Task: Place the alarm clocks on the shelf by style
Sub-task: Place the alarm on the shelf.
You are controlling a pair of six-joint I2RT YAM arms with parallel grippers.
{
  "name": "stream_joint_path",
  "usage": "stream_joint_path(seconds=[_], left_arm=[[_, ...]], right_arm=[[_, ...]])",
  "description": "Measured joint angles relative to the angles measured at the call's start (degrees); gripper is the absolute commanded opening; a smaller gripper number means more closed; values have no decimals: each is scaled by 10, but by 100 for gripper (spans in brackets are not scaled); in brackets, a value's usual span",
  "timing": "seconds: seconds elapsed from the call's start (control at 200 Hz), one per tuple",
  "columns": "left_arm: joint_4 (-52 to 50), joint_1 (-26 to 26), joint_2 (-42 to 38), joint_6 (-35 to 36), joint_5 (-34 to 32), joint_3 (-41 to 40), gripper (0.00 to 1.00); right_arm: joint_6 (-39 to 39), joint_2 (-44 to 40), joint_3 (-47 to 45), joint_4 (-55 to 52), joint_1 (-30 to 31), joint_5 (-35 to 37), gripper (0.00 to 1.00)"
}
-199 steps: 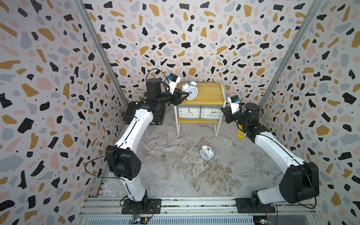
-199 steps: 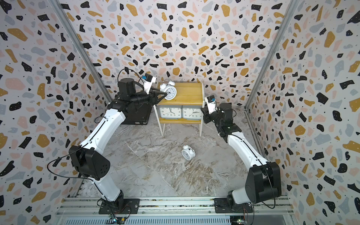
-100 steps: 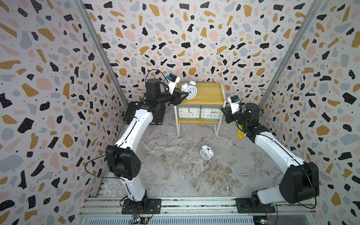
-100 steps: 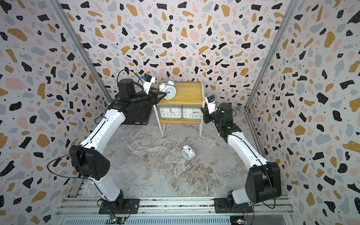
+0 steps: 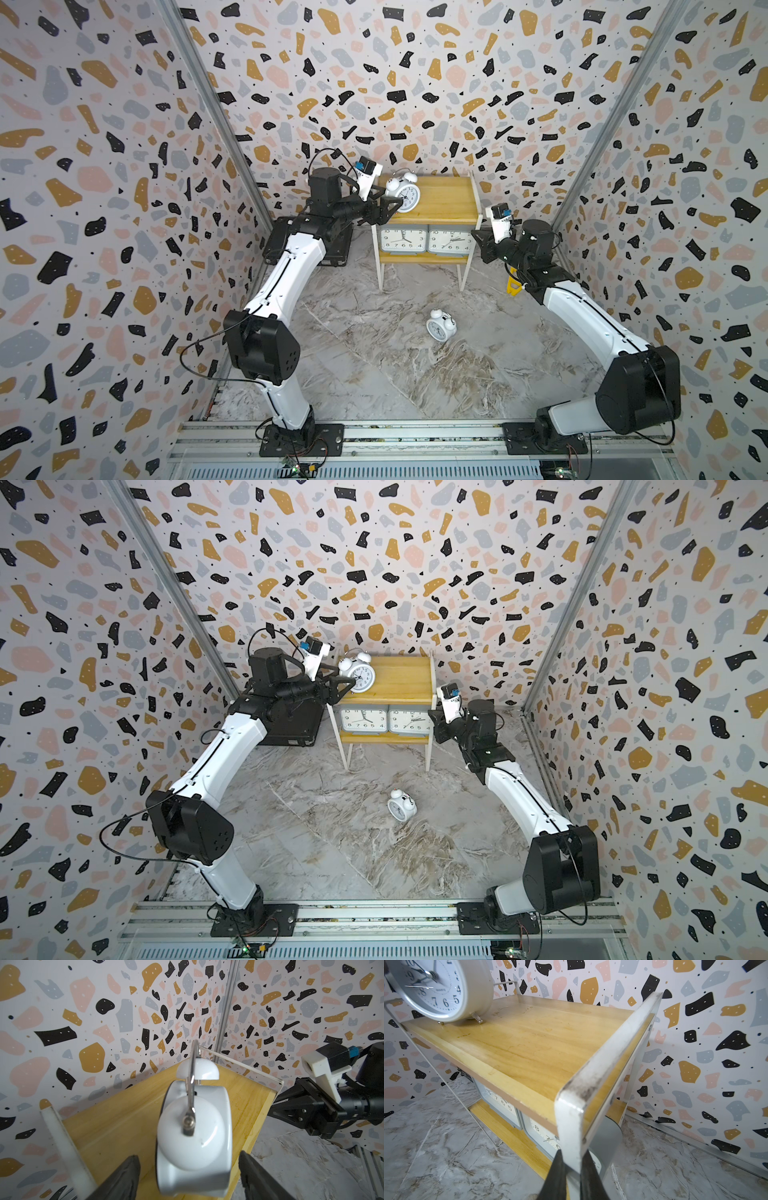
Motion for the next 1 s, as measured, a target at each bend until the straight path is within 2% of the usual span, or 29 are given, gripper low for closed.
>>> stream_joint_path(seconds=[1.001], left_arm=[[-3,0,-21,12,-105,-22,77]], right_arm=[[0,1,0,0,0,-1,11]])
